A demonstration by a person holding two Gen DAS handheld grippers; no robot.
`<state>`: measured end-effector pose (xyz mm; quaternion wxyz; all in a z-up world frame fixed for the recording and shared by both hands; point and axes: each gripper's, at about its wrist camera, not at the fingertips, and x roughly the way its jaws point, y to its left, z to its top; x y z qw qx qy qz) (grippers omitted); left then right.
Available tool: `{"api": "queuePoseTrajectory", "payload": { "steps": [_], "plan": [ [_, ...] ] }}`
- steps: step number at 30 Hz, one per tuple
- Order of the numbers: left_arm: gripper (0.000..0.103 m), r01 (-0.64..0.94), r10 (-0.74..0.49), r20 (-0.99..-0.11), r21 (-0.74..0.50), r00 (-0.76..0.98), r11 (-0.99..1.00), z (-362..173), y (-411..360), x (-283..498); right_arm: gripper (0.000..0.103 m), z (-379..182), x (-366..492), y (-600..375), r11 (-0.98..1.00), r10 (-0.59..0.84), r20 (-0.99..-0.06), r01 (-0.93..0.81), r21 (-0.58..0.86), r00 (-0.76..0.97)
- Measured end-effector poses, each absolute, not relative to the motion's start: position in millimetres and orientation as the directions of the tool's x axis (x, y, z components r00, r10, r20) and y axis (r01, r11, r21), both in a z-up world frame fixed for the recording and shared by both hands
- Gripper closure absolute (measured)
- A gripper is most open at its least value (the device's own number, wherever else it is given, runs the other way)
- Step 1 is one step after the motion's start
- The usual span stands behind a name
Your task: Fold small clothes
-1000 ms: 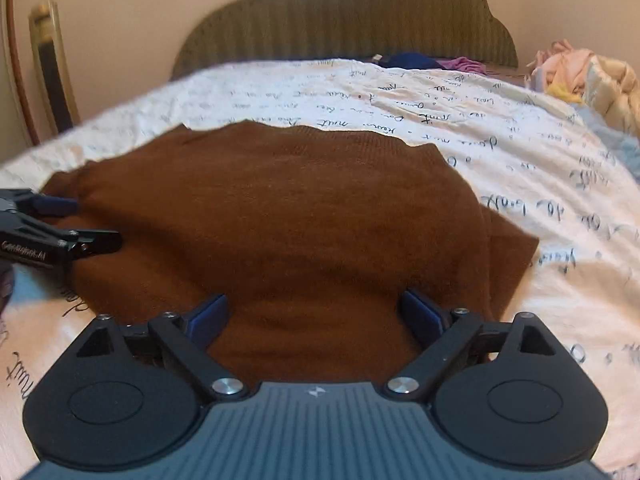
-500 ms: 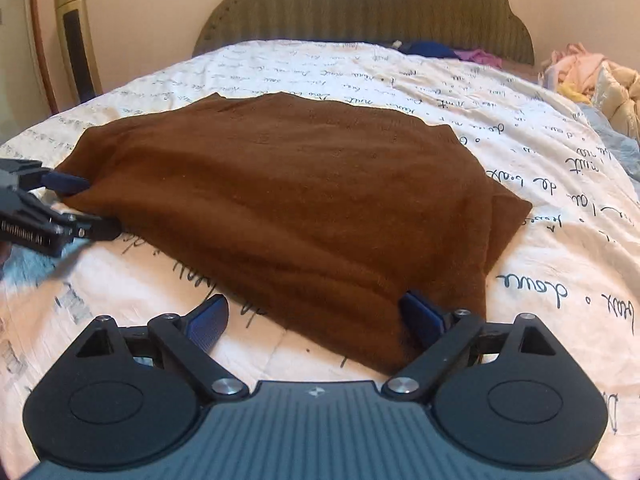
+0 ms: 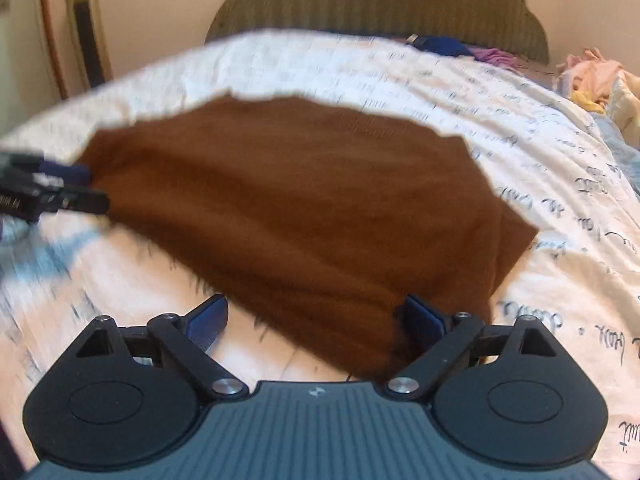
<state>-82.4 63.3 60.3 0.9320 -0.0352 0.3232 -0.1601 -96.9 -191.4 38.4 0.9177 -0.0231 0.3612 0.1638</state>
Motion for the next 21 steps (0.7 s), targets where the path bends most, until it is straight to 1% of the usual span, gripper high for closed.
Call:
{"api": "queuePoseTrajectory", "payload": {
  "steps": [1, 2, 3, 5, 6, 7, 8, 9, 10, 11, 12, 13, 14, 15, 18, 20, 21],
  "plan": [
    [0.005, 0.244, -0.315, -0.562, -0.201, 0.765, 0.949, 66, 72, -81, 0.008, 46, -95, -203, 0.951, 0.294, -0.640, -0.283, 0.123, 0.710],
    [0.003, 0.208, -0.302, -0.544, -0.229, 0.782, 0.951, 69, 79, -77, 0.008, 52, -92, -217, 0.955, 0.295, -0.615, -0.237, 0.176, 0.731],
    [0.004, 0.171, -0.279, -0.545, -0.241, 0.791, 0.955, 68, 85, -72, 0.008, 54, -86, -231, 0.954, 0.296, -0.604, -0.193, 0.230, 0.740],
    [0.010, 0.078, -0.194, -0.598, -0.214, 0.778, 0.974, 60, 92, -53, 0.008, 53, -69, -252, 0.955, 0.257, -0.626, -0.096, 0.280, 0.736],
    [0.016, 0.051, -0.161, -0.621, -0.192, 0.767, 0.980, 55, 94, -47, 0.008, 49, -63, -258, 0.958, 0.236, -0.648, -0.062, 0.280, 0.724],
    [0.020, 0.038, -0.140, -0.640, -0.171, 0.756, 0.985, 51, 95, -43, 0.008, 45, -59, -264, 0.958, 0.230, -0.670, -0.044, 0.283, 0.706],
    [0.020, 0.037, -0.130, -0.652, -0.154, 0.747, 0.987, 47, 95, -42, 0.009, 39, -56, -268, 0.956, 0.235, -0.689, -0.034, 0.292, 0.686],
    [0.020, 0.037, -0.127, -0.657, -0.148, 0.743, 0.988, 44, 97, -41, 0.019, 34, -55, -271, 0.950, 0.252, -0.697, -0.036, 0.309, 0.672],
    [0.023, 0.037, -0.129, -0.664, -0.151, 0.737, 0.988, 40, 101, -43, 0.027, 29, -57, -275, 0.943, 0.276, -0.700, -0.043, 0.330, 0.659],
    [0.027, 0.040, -0.132, -0.674, -0.151, 0.727, 0.988, 37, 102, -42, 0.054, 26, -58, -275, 0.936, 0.296, -0.703, -0.050, 0.348, 0.647],
    [0.054, 0.049, -0.137, -0.686, -0.147, 0.715, 0.988, 33, 101, -39, 0.081, 23, -59, -275, 0.929, 0.315, -0.702, -0.054, 0.367, 0.639],
    [0.077, 0.058, -0.142, -0.692, -0.143, 0.708, 0.988, 31, 101, -37, 0.084, 20, -63, -276, 0.921, 0.329, -0.695, -0.055, 0.385, 0.640],
    [0.077, 0.057, -0.141, -0.686, -0.144, 0.713, 0.988, 30, 102, -40, 0.087, 20, -66, -277, 0.915, 0.342, -0.682, -0.064, 0.398, 0.647],
    [0.079, 0.053, -0.136, -0.680, -0.141, 0.720, 0.989, 32, 101, -39, 0.089, 17, -64, -282, 0.907, 0.355, -0.671, -0.067, 0.415, 0.651],
    [0.079, 0.051, -0.119, -0.680, -0.119, 0.724, 0.992, 35, 106, -44, 0.092, 25, -73, -295, 0.898, 0.359, -0.650, -0.058, 0.437, 0.669],
    [0.079, 0.050, -0.120, -0.696, -0.120, 0.708, 0.992, 25, 110, -39, 0.092, 19, -74, -302, 0.917, 0.318, -0.685, -0.031, 0.397, 0.656],
    [0.078, 0.062, -0.120, -0.685, -0.109, 0.719, 0.992, 22, 108, -41, 0.092, 11, -73, -305, 0.921, 0.315, -0.700, -0.028, 0.389, 0.640]
  ]
}}
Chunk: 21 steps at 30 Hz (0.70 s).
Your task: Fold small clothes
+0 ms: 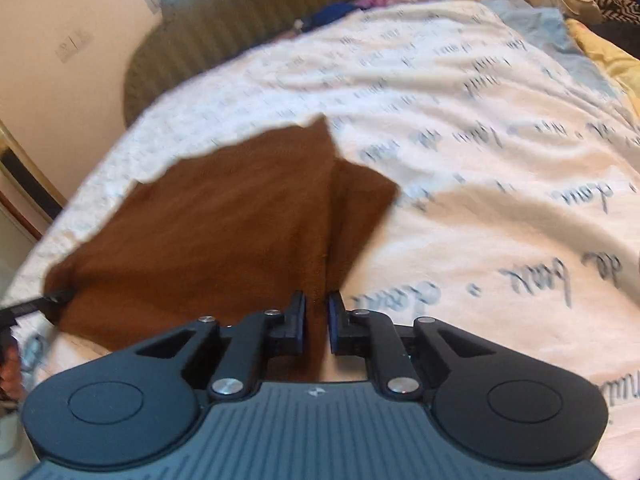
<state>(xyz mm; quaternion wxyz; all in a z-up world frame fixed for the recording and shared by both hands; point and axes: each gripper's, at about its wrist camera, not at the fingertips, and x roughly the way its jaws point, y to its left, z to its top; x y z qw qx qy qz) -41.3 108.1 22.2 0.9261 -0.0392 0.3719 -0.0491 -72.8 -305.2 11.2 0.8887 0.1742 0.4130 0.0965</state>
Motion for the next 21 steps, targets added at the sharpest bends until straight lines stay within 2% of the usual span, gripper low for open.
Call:
{"api": "queuePoseTrajectory", "payload": {
  "steps": [2, 5, 6, 8, 10, 12, 15, 18, 19, 20, 21],
  "plan": [
    [0.076, 0.097, -0.122, -0.676, -0.075, 0.727, 0.992, 25, 103, -48, 0.092, 6, -79, -310, 0.901, 0.345, -0.665, -0.034, 0.433, 0.662],
    [0.066, 0.104, -0.196, -0.664, -0.177, 0.721, 0.979, 33, 116, -58, 0.084, 12, -86, -314, 0.884, 0.353, -0.637, -0.021, 0.467, 0.686],
    [0.058, 0.098, -0.211, -0.663, -0.204, 0.718, 0.974, 36, 122, -61, 0.077, 15, -88, -315, 0.882, 0.344, -0.635, -0.007, 0.470, 0.691],
    [0.047, 0.057, -0.225, -0.636, -0.274, 0.738, 0.960, 43, 136, -72, 0.075, 28, -93, -316, 0.889, 0.312, -0.626, 0.013, 0.458, 0.715],
    [0.031, -0.017, -0.235, -0.610, -0.377, 0.757, 0.926, 46, 151, -82, 0.075, 44, -97, -309, 0.888, 0.316, -0.579, -0.019, 0.460, 0.751],
    [0.028, -0.117, -0.234, -0.596, -0.490, 0.768, 0.864, 43, 163, -91, 0.075, 54, -90, -293, 0.881, 0.364, -0.539, -0.092, 0.465, 0.760],
    [0.028, -0.174, -0.262, -0.577, -0.591, 0.774, 0.788, 38, 162, -102, 0.074, 59, -66, -258, 0.884, 0.407, -0.533, -0.174, 0.433, 0.742],
    [0.019, -0.197, -0.301, -0.566, -0.655, 0.767, 0.729, 32, 150, -105, 0.073, 56, -39, -220, 0.891, 0.422, -0.545, -0.219, 0.398, 0.724],
    [0.016, -0.211, -0.311, -0.567, -0.673, 0.763, 0.709, 28, 148, -103, 0.070, 54, -30, -209, 0.888, 0.432, -0.546, -0.232, 0.397, 0.718],
    [0.015, -0.226, -0.312, -0.567, -0.685, 0.762, 0.693, 26, 145, -102, 0.050, 51, -21, -197, 0.885, 0.441, -0.549, -0.245, 0.395, 0.710],
    [0.016, -0.230, -0.311, -0.560, -0.694, 0.768, 0.682, 25, 143, -100, 0.023, 47, -15, -187, 0.889, 0.440, -0.554, -0.255, 0.380, 0.707]
  ]
}}
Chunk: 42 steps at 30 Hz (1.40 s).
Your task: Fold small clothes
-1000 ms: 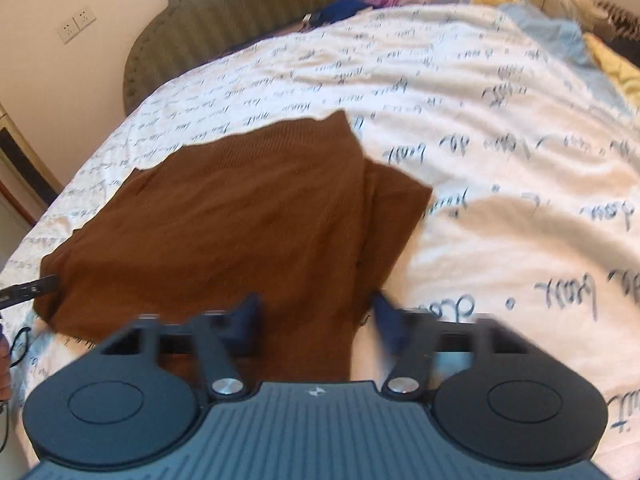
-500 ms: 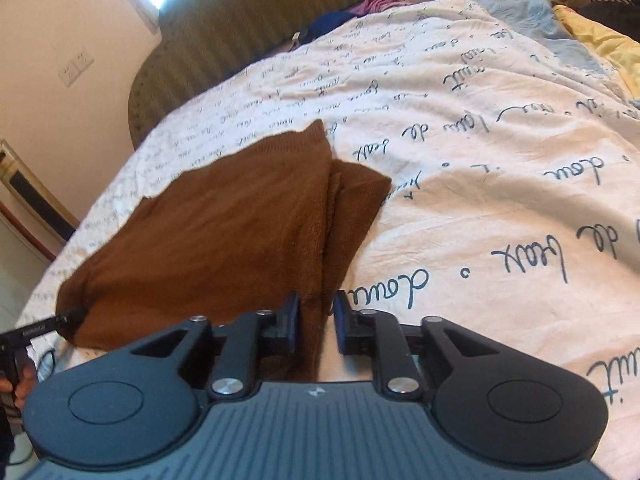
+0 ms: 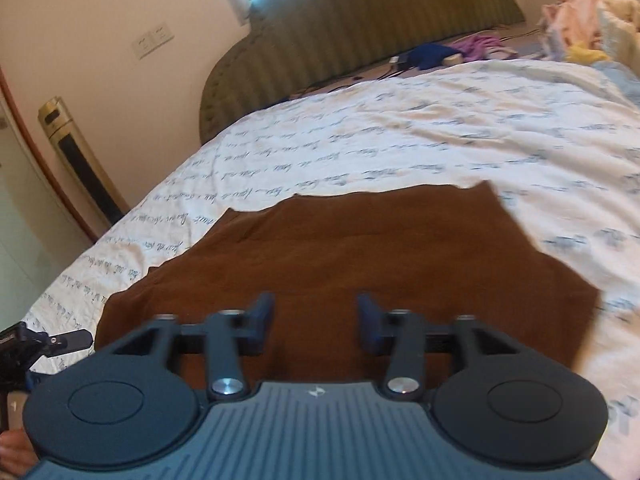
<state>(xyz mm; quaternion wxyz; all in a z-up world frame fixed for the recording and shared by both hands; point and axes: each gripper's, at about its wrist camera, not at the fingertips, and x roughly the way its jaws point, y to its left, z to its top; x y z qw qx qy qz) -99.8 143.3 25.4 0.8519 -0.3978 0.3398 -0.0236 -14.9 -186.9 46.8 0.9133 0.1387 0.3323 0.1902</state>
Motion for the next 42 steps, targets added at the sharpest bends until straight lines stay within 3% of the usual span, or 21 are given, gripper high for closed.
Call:
{"api": "queuePoseTrajectory", "payload": {
  "steps": [1, 4, 5, 7, 12, 16, 20, 26, 31, 33, 36, 40, 42],
  "plan": [
    [0.016, -0.232, -0.309, -0.551, -0.703, 0.775, 0.672, 25, 143, -97, 0.017, 41, -10, -177, 0.901, 0.421, -0.560, -0.258, 0.349, 0.713],
    [0.024, -0.295, -0.268, -0.568, -0.708, 0.778, 0.642, 21, 149, -84, 0.016, 12, 1, -156, 0.929, 0.370, -0.620, -0.271, 0.252, 0.692],
    [0.029, -0.327, -0.256, -0.578, -0.712, 0.775, 0.621, 18, 153, -80, 0.015, 2, -4, -156, 0.931, 0.366, -0.589, -0.282, 0.233, 0.721],
    [0.063, -0.372, -0.250, -0.602, -0.714, 0.759, 0.593, 12, 160, -71, 0.015, -7, -15, -159, 0.925, 0.379, -0.528, -0.304, 0.226, 0.760],
    [0.084, -0.387, -0.202, -0.627, -0.668, 0.752, 0.635, 18, 150, -61, 0.015, -2, -18, -167, 0.915, 0.401, -0.512, -0.304, 0.266, 0.760],
    [0.087, -0.322, -0.157, -0.586, -0.626, 0.795, 0.710, 42, 133, -67, 0.015, -1, -17, -166, 0.915, 0.402, -0.517, -0.303, 0.268, 0.756],
    [0.087, -0.336, -0.192, -0.602, -0.649, 0.775, 0.683, 31, 139, -71, 0.014, 23, -7, -153, 0.919, 0.392, -0.606, -0.272, 0.284, 0.692],
    [0.087, -0.334, -0.197, -0.591, -0.665, 0.782, 0.669, 30, 142, -70, 0.014, 73, 42, -86, 0.752, 0.654, -0.628, -0.447, 0.484, 0.422],
    [0.087, -0.264, -0.167, -0.579, -0.585, 0.798, 0.767, 39, 123, -71, 0.014, 74, 113, 9, 0.673, 0.683, -0.720, -0.490, 0.554, 0.124],
    [0.087, -0.234, -0.147, -0.568, -0.542, 0.809, 0.807, 42, 114, -74, 0.014, 63, 127, 49, 0.690, 0.615, -0.788, -0.505, 0.518, 0.033],
    [0.087, -0.194, -0.146, -0.553, -0.509, 0.820, 0.838, 44, 104, -77, 0.014, 54, 128, 95, 0.733, 0.466, -0.884, -0.575, 0.363, 0.034],
    [0.087, -0.171, -0.145, -0.551, -0.481, 0.822, 0.860, 41, 99, -76, 0.016, 52, 118, 122, 0.700, 0.383, -0.920, -0.674, 0.236, 0.076],
    [0.088, -0.170, -0.139, -0.556, -0.467, 0.819, 0.868, 39, 98, -74, 0.034, 47, 115, 124, 0.683, 0.341, -0.935, -0.709, 0.174, 0.099]
  ]
}}
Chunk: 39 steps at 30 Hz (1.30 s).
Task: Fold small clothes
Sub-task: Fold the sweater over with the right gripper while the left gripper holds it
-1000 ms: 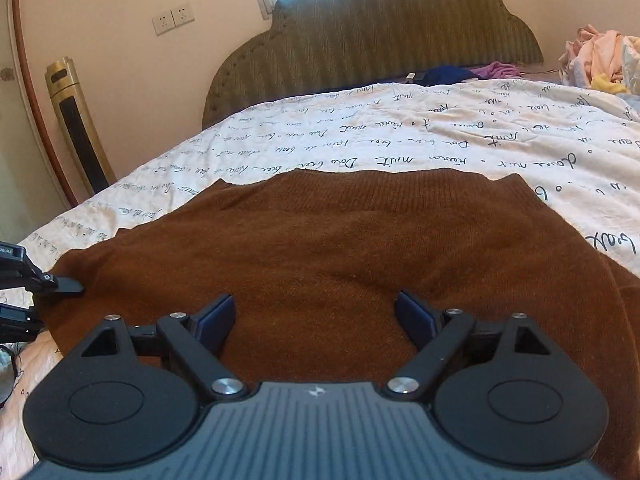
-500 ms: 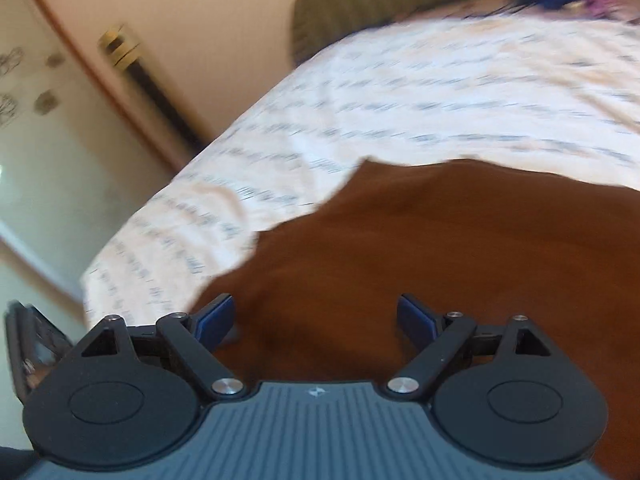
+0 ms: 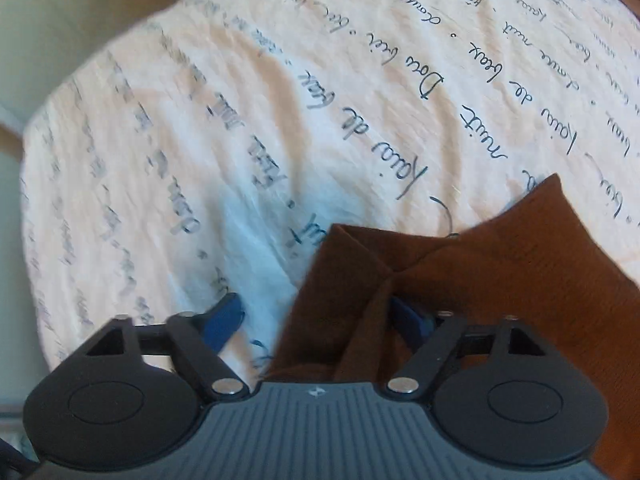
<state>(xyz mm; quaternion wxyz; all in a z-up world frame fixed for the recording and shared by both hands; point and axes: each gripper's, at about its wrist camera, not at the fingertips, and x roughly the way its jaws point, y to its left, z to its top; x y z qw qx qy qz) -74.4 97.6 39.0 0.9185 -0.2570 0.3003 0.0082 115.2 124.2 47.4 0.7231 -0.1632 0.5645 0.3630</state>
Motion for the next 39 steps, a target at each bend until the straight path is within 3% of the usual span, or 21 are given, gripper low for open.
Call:
{"api": "queuePoseTrajectory", "payload": {
  "steps": [1, 3, 5, 6, 9, 12, 14, 19, 21, 23, 25, 27, 28, 29, 30, 32, 33, 36, 38, 39],
  "plan": [
    [0.088, -0.167, -0.135, -0.556, -0.459, 0.820, 0.873, 39, 96, -74, 0.037, 48, 113, 122, 0.675, 0.336, -0.935, -0.722, 0.153, 0.116],
    [0.088, -0.159, -0.128, -0.551, -0.442, 0.824, 0.883, 42, 92, -76, 0.070, 49, 111, 115, 0.673, 0.330, -0.932, -0.729, 0.123, 0.147],
    [0.088, -0.153, -0.118, -0.549, -0.423, 0.828, 0.893, 46, 85, -77, 0.080, 52, 114, 96, 0.681, 0.370, -0.919, -0.713, 0.167, 0.137],
    [0.088, -0.148, -0.113, -0.546, -0.411, 0.830, 0.900, 48, 81, -77, 0.090, 53, 119, 87, 0.692, 0.395, -0.910, -0.693, 0.204, 0.126],
    [0.089, -0.117, -0.105, -0.530, -0.368, 0.841, 0.922, 58, 63, -78, 0.092, 60, 120, 53, 0.695, 0.504, -0.855, -0.645, 0.318, 0.121],
    [0.089, -0.050, -0.140, -0.500, -0.348, 0.855, 0.936, 70, 38, -83, 0.094, 72, 118, 13, 0.679, 0.620, -0.773, -0.586, 0.443, 0.135],
    [0.090, 0.023, -0.220, -0.495, -0.373, 0.841, 0.928, 79, 17, -78, 0.094, 83, 112, -22, 0.655, 0.684, -0.712, -0.562, 0.504, 0.158],
    [0.090, 0.283, -0.398, -0.459, -0.300, 0.794, 0.911, 85, -64, -88, 0.094, 94, 84, -157, 0.631, 0.775, -0.552, -0.440, 0.639, 0.309],
    [0.092, 0.354, -0.457, -0.516, -0.290, 0.724, 0.889, 70, -96, -85, 0.094, 75, 70, -218, 0.635, 0.768, -0.518, -0.342, 0.693, 0.377],
    [0.093, 0.362, -0.437, -0.603, -0.251, 0.667, 0.898, 49, -122, -82, 0.094, 42, 60, -265, 0.631, 0.752, -0.518, -0.221, 0.743, 0.407],
    [0.094, 0.381, -0.410, -0.602, -0.183, 0.686, 0.906, 40, -134, -88, 0.090, 13, 53, -290, 0.612, 0.743, -0.519, -0.116, 0.782, 0.423],
    [0.094, 0.412, -0.404, -0.580, -0.126, 0.708, 0.902, 44, -143, -94, 0.089, -4, 47, -303, 0.512, 0.787, -0.432, -0.076, 0.855, 0.441],
    [0.094, 0.415, -0.395, -0.579, -0.106, 0.714, 0.904, 45, -146, -95, 0.086, -5, 44, -307, 0.472, 0.800, -0.389, -0.078, 0.878, 0.457],
    [0.094, 0.415, -0.383, -0.580, -0.082, 0.719, 0.906, 45, -145, -94, 0.071, -5, 44, -310, 0.440, 0.807, -0.352, -0.085, 0.894, 0.474],
    [0.094, 0.415, -0.366, -0.579, -0.052, 0.729, 0.908, 45, -146, -91, 0.049, -3, 47, -312, 0.418, 0.812, -0.327, -0.091, 0.904, 0.483],
    [0.092, 0.410, -0.338, -0.565, 0.001, 0.753, 0.912, 48, -151, -96, 0.031, 1, 59, -315, 0.377, 0.823, -0.287, -0.094, 0.921, 0.491],
    [0.089, 0.407, -0.328, -0.563, 0.016, 0.758, 0.913, 50, -159, -99, 0.031, 3, 67, -315, 0.365, 0.828, -0.277, -0.095, 0.926, 0.487],
    [0.047, 0.412, -0.311, -0.538, 0.074, 0.783, 0.908, 54, -173, -99, 0.030, 0, 93, -304, 0.365, 0.842, -0.304, -0.055, 0.929, 0.446],
    [0.049, 0.406, -0.275, -0.505, 0.168, 0.818, 0.898, 52, -184, -99, 0.034, -8, 105, -293, 0.402, 0.839, -0.358, -0.024, 0.915, 0.410],
    [0.074, 0.412, -0.272, -0.498, 0.194, 0.824, 0.890, 48, -189, -98, 0.059, -10, 108, -286, 0.440, 0.828, -0.395, -0.027, 0.897, 0.397]
  ]
}}
